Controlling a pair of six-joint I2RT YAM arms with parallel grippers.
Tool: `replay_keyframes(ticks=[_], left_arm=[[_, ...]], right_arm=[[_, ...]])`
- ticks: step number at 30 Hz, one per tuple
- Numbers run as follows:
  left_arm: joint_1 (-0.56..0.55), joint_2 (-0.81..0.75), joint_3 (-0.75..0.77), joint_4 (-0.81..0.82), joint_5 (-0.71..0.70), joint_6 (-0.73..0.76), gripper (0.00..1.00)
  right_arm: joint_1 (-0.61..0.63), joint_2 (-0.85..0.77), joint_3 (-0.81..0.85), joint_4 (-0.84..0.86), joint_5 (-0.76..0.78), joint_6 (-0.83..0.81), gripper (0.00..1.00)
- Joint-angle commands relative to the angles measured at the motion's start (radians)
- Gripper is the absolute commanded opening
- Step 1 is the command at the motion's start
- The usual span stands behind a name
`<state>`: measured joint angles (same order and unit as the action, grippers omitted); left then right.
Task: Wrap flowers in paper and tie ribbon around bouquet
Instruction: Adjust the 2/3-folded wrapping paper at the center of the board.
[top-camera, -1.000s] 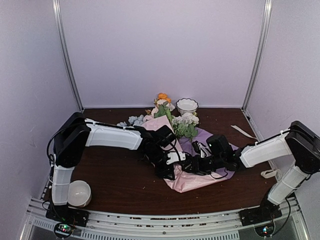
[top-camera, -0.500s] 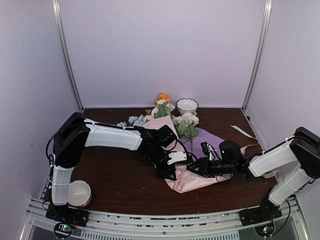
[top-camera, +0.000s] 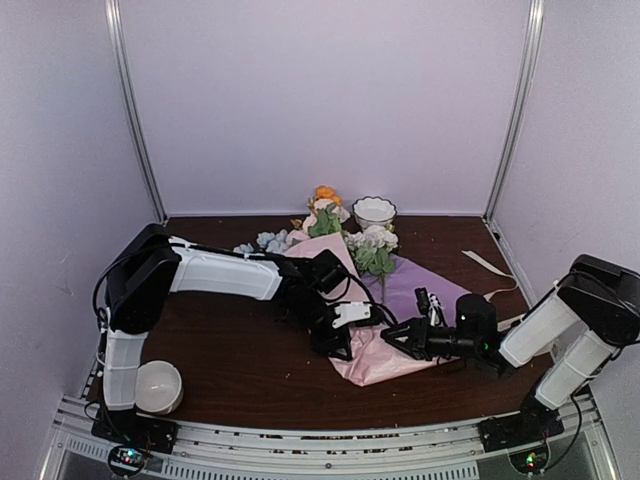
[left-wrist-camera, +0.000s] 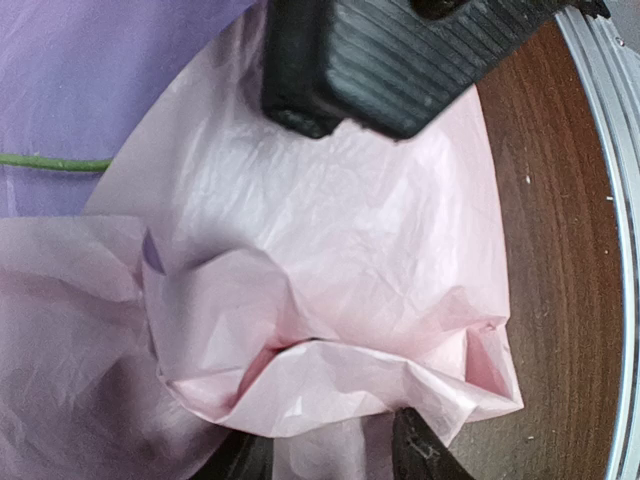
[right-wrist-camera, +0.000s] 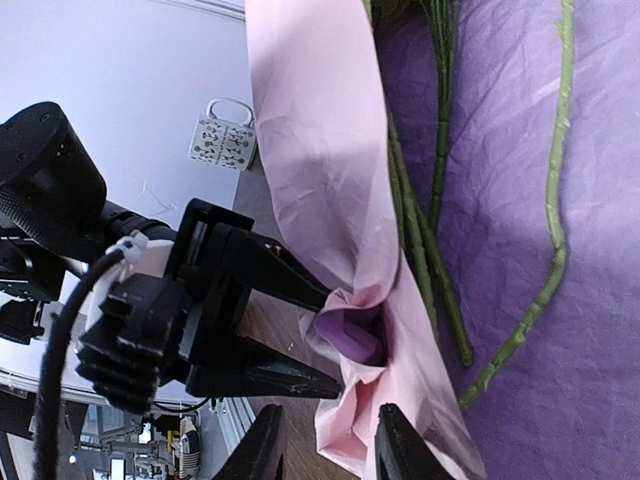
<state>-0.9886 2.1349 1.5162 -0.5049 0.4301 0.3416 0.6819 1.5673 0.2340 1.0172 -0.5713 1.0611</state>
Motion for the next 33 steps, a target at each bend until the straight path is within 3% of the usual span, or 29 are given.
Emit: replay_keyframes(ticks=[1, 18, 22, 27, 33], left_arm=[[0.020, -0.040, -0.021, 0.045, 0.067, -0.009, 0.44], [0.036, -0.039, -0.025, 0.055, 0.102, -0.013, 0.45], [0.037, -0.039, -0.025, 0.055, 0.104, -0.013, 0.45], [0.042, -0.040, -0.026, 0.055, 0.104, -0.017, 0.45], [0.085, -0.112, -0.073, 0.113, 0.166, -0.052, 0.47]], right_arm=[[-0.005, 0.024, -0.018, 0.078, 0.032, 0.003, 0.31], [0.030, 0.109, 0.170, -0.112, 0.036, -0.082, 0.31], [0.031, 0.112, 0.190, -0.155, 0.029, -0.095, 0.21], [0.031, 0.104, 0.190, -0.179, -0.001, -0.098, 0.00], [0.031, 0.002, 0.180, -0.409, 0.016, -0.196, 0.00]])
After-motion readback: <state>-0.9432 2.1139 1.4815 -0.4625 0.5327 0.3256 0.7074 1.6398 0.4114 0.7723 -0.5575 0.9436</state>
